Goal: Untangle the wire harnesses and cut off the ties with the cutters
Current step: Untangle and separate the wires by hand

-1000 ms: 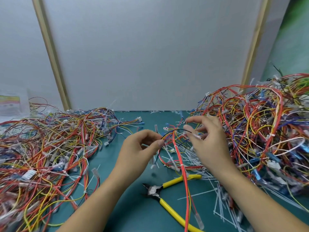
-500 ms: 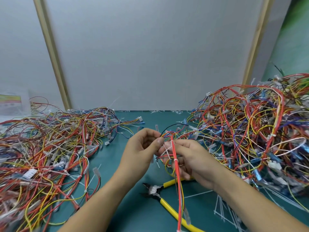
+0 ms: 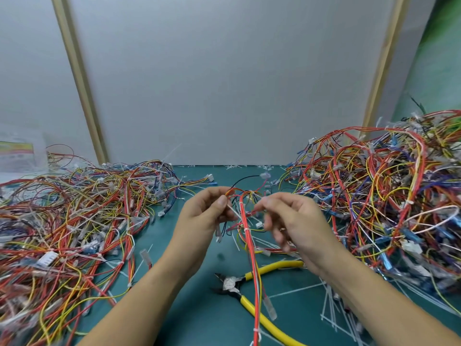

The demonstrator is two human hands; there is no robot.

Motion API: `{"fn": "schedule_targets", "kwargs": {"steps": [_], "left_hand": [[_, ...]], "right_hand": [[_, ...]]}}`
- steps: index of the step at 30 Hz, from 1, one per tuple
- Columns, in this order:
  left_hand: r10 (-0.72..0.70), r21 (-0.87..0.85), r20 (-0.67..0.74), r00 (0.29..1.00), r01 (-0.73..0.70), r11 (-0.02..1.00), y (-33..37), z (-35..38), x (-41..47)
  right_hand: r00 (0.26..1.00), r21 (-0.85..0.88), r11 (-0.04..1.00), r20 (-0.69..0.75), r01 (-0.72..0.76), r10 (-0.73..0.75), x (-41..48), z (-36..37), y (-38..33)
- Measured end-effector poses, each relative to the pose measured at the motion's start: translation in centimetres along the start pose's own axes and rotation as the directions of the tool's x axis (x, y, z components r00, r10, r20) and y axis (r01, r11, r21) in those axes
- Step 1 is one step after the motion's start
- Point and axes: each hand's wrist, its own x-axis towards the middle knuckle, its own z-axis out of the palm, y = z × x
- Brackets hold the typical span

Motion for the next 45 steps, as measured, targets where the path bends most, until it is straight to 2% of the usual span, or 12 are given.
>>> {"fn": "schedule_targets", "kwargs": {"steps": [4,8,14,18,22,29,30,32,33,34,39,45], "left_hand": [[-0.043,-0.183,0.041,0.998,0.050,0.982,-0.1,0.2,0.0],[-0.035,-0.232,0.058,0.998,0.048,0.972,-0.1,0.2,0.0],[0.003,-0.118,0.018,1.000,-0.001,0.993,0.0,0.2,-0.1],[0.052,-0.004,-0.068,0.996,-0.052,0.999,0.0,0.2,-0.3],[0.112,0.084,-0.111,0.987,-0.103,0.991,0.1,0.2,-0.3],[0.143,0.210,-0.138,0.980,-0.112,0.971,0.3,0.2,-0.3],[0.181,0.316,-0.133,0.974,-0.131,0.940,0.2,0.2,-0.4],[0.341,0.643,-0.115,0.933,-0.191,0.742,0.3,0.0,-0.5],[0.413,0.732,-0.097,0.906,-0.216,0.646,0.4,0.1,-0.7],[0.442,0.746,-0.088,0.893,-0.235,0.623,0.5,0.2,-0.8],[0.211,0.517,-0.036,0.977,-0.162,0.840,1.2,0.9,-1.4],[-0.104,0.419,-0.003,0.995,0.096,0.903,1.3,0.9,-0.8]], "right_hand": [[0.975,-0.082,0.991,-0.189,0.104,-0.118,0.4,-0.7,0.2],[0.951,-0.277,0.947,-0.213,0.161,-0.224,0.4,-0.6,0.8],[0.966,-0.259,0.942,-0.088,0.215,-0.245,0.0,-0.2,0.5],[0.972,-0.092,0.981,0.176,0.172,-0.154,-0.6,0.2,-0.7],[0.926,-0.139,0.984,0.375,0.108,-0.049,-1.0,0.4,-1.2],[0.898,-0.180,0.974,0.438,0.138,-0.046,-1.0,0.0,-1.2],[0.897,-0.192,0.970,0.438,0.149,-0.051,-0.9,0.0,-1.2],[0.897,-0.224,0.960,0.438,0.168,-0.055,-0.8,-0.1,-1.0],[0.900,-0.246,0.951,0.432,0.186,-0.064,-0.7,-0.1,-0.9],[0.902,-0.268,0.940,0.423,0.213,-0.084,-0.6,0.0,-0.8],[0.909,-0.377,0.876,0.392,0.300,-0.143,-0.5,0.0,-0.3],[0.934,-0.482,0.814,0.302,0.323,-0.192,-0.3,-0.1,0.1]]}}
